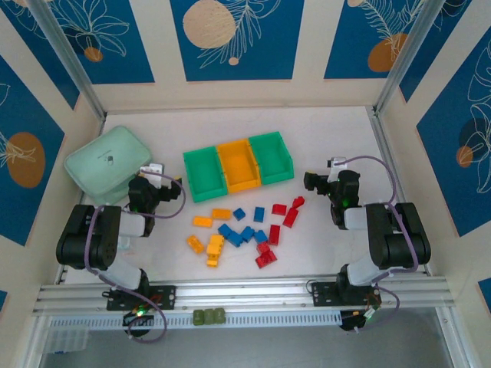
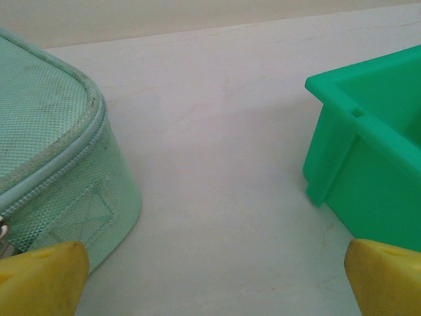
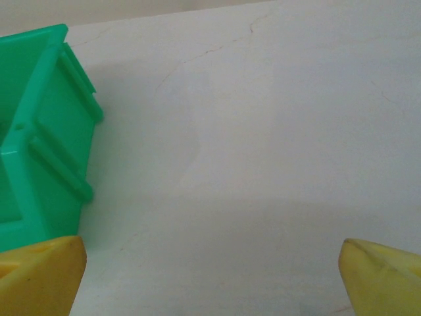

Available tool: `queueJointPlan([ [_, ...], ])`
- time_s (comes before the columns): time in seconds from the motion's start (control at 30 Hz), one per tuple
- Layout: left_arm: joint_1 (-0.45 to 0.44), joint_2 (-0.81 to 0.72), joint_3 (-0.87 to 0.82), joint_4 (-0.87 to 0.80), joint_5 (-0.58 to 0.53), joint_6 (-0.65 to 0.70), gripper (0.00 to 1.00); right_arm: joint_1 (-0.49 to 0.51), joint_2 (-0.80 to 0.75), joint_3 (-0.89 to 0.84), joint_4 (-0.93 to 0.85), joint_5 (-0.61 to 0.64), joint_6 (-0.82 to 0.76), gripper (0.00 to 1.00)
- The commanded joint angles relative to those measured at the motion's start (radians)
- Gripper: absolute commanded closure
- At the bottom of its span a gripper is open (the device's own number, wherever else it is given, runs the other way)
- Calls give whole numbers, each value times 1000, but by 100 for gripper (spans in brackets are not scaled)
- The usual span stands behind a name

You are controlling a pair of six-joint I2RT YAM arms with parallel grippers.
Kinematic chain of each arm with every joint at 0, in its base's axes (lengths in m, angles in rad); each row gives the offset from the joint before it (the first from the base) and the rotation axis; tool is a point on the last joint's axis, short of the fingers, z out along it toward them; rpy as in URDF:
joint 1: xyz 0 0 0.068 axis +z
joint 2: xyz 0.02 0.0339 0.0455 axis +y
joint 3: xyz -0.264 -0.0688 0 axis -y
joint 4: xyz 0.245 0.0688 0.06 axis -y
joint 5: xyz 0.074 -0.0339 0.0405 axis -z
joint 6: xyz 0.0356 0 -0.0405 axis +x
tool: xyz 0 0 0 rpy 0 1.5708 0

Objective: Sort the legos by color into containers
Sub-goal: Pick up the lego from the middle-left of the table.

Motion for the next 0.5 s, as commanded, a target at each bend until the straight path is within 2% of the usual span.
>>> queueJointPlan([
  [0.0,9,-73,-33,35,-38,-11,1,2,-80,12,-30,-9,-19,1],
  [0.13,10,-163,-59,-9,-55,-23,1,-31,-174,41,-170,2,40,1],
  [0.37,9,-379,17,-357,-83,-114,1,-147,-310,131,-424,-131,202,1],
  [0.47,10,-446,48,-445,-69,-185,1,-193,-347,202,-598,-163,343,1],
])
